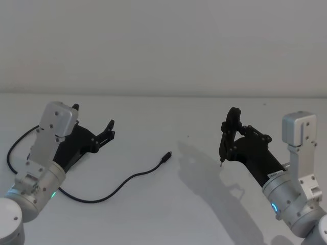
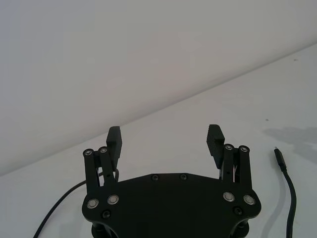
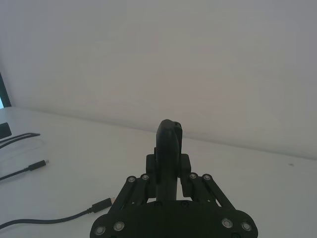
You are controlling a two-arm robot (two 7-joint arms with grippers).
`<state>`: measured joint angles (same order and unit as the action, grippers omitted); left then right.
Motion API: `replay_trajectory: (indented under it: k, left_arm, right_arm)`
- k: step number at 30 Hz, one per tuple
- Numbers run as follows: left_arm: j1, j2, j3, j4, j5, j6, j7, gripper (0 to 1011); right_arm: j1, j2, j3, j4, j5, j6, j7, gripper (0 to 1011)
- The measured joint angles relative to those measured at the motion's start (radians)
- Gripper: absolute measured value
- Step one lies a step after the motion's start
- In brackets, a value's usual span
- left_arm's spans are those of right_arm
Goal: Pick up the data cable with the one hand.
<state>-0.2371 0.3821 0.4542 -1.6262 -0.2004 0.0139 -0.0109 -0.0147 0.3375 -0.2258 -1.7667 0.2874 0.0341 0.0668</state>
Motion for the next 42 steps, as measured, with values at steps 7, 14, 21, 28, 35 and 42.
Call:
replay_trajectory:
  k: [7, 14, 21, 28, 35, 42]
  left_arm:
    - [0.000, 0.000, 0.000, 0.000, 0.000, 0.000, 0.000, 1001]
    - [0.000, 0.000, 0.000, 0.000, 0.000, 0.000, 0.000, 1001]
    - [0.000, 0.000, 0.000, 0.000, 0.000, 0.000, 0.000, 1001]
    - [0.000, 0.000, 0.000, 0.000, 0.000, 0.000, 0.000, 1001]
    - [-0.011, 0.000, 0.002, 0.007, 0.005, -0.001, -0.010, 1001]
    - [-0.057, 0.003, 0.021, 0.037, 0.023, -0.021, -0.058, 1001]
  right_arm:
    - [0.000, 0.000, 0.000, 0.000, 0.000, 0.000, 0.000, 275]
    - [0.000, 0.000, 0.000, 0.000, 0.000, 0.000, 0.000, 275]
    - [0.000, 0.000, 0.000, 0.000, 0.000, 0.000, 0.000, 274]
    - [0.000, 0.000, 0.000, 0.000, 0.000, 0.000, 0.000, 275]
    - [0.001, 0.000, 0.000, 0.001, 0.000, 0.000, 0.001, 275]
    - [0.038, 0.002, -0.007, 0.037, 0.001, -0.019, 0.040, 275]
